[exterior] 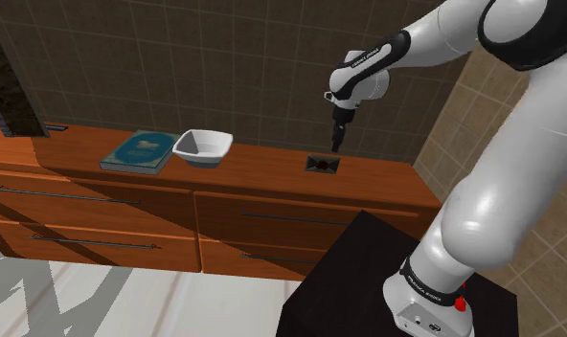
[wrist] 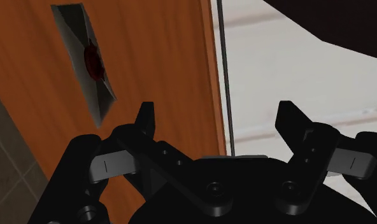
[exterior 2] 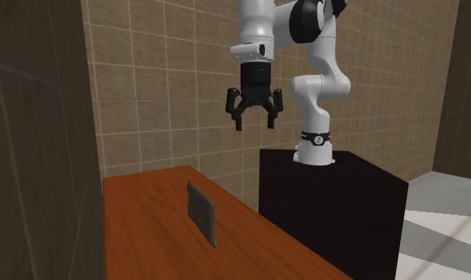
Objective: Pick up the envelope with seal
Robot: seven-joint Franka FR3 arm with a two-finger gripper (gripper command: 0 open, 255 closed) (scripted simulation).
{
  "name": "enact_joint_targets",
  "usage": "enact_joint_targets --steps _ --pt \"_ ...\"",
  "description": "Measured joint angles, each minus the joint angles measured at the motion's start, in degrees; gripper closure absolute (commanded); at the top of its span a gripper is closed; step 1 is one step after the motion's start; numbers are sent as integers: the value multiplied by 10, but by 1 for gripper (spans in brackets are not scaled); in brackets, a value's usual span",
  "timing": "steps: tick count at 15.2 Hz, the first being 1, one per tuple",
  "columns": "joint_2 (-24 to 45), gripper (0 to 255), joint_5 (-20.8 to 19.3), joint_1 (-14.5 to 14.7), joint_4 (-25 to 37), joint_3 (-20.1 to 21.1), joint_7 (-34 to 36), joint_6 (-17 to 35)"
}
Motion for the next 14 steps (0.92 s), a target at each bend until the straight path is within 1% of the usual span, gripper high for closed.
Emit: enact_joint_targets --steps 1,3,7,10,14 --pt "21 0 14 -4 9 -4 -24 8" --pt "80 0 54 -13 49 -4 -70 16" --pt "185 0 120 -49 124 11 -152 23" --pt "258 0 154 -82 189 30 -198 19" --pt "355 0 185 -127 286 57 -245 9"
